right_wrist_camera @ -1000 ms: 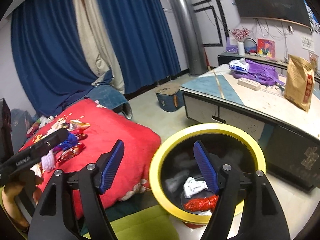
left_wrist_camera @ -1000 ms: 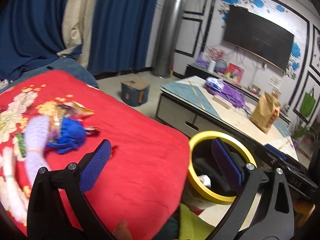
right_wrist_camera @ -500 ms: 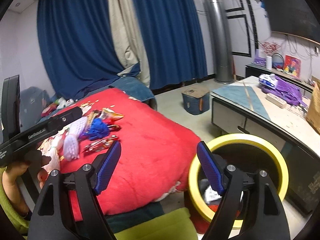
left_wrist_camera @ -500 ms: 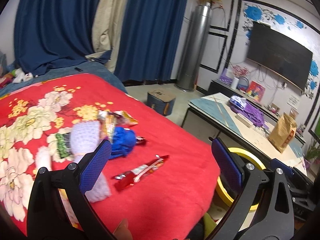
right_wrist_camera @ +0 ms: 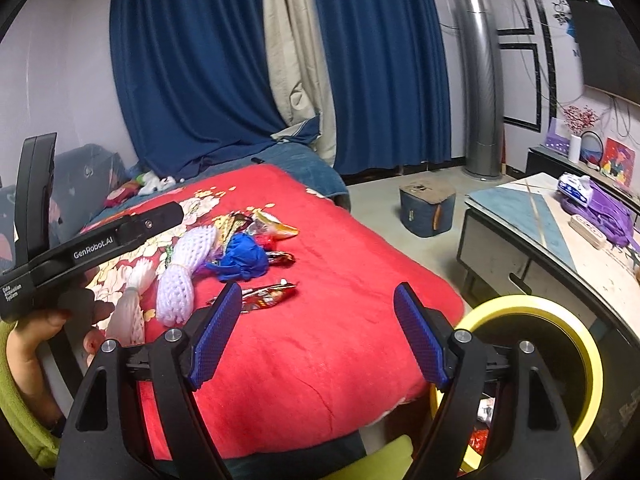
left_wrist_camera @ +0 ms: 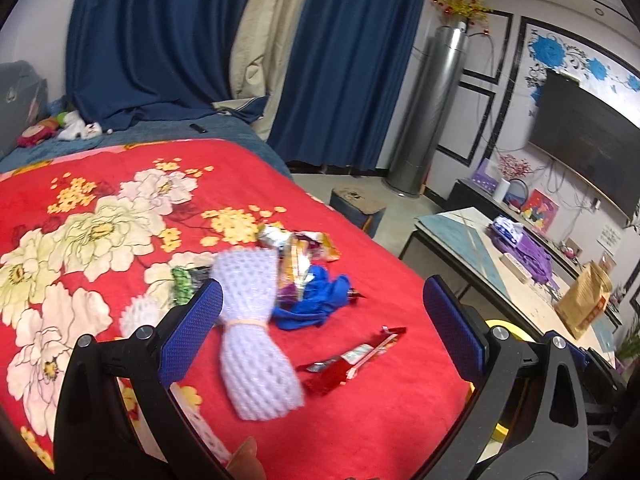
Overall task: Collect trash
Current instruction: 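Move both tools back over the trash on the bedspread, then grasp the red candy wrapper with the right gripper while the left grasps the foam net bundle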
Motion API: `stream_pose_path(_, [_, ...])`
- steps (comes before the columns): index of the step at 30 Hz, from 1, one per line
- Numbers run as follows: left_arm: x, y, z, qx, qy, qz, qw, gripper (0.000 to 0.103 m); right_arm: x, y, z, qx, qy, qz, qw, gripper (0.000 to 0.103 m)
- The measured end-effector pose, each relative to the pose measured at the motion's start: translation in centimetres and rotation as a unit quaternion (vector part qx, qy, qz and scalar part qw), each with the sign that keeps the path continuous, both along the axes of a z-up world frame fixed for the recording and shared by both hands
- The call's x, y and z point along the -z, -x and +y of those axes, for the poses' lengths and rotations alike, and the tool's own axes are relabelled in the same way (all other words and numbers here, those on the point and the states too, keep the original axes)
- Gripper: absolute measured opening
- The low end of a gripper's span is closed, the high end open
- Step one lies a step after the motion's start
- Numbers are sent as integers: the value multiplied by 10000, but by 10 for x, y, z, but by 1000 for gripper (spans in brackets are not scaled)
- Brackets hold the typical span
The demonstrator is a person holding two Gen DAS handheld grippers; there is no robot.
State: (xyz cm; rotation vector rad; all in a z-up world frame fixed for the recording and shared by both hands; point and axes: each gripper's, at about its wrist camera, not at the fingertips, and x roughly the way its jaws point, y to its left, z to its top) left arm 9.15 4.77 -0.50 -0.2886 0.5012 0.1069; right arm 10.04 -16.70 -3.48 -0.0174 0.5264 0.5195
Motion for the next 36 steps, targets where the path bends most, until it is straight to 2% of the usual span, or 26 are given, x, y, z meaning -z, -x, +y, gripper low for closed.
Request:
stream_pose_path(6, [8,-7,23,-184,115,236,9995,92,7,-18,17,-125,26,230,9997,76])
stream_pose_path(13, [16,-13,42,-137,268,389,9988,92,17,-48,42,-203,-31,646,9977,75])
stream_pose_path(21, [28,-22,46,101,413,661,9969,72,34,-69,68,-313,47,1057,9939,68])
stream_pose_path(26, [38,-27,46,292,649,828,9940,70,46,-80,75,-327,64,1325,9906,64])
stream_pose_path(36, [54,-34,38,387,573,1166,9908,70,61,-95,79,-347,-86,1796,9831,58])
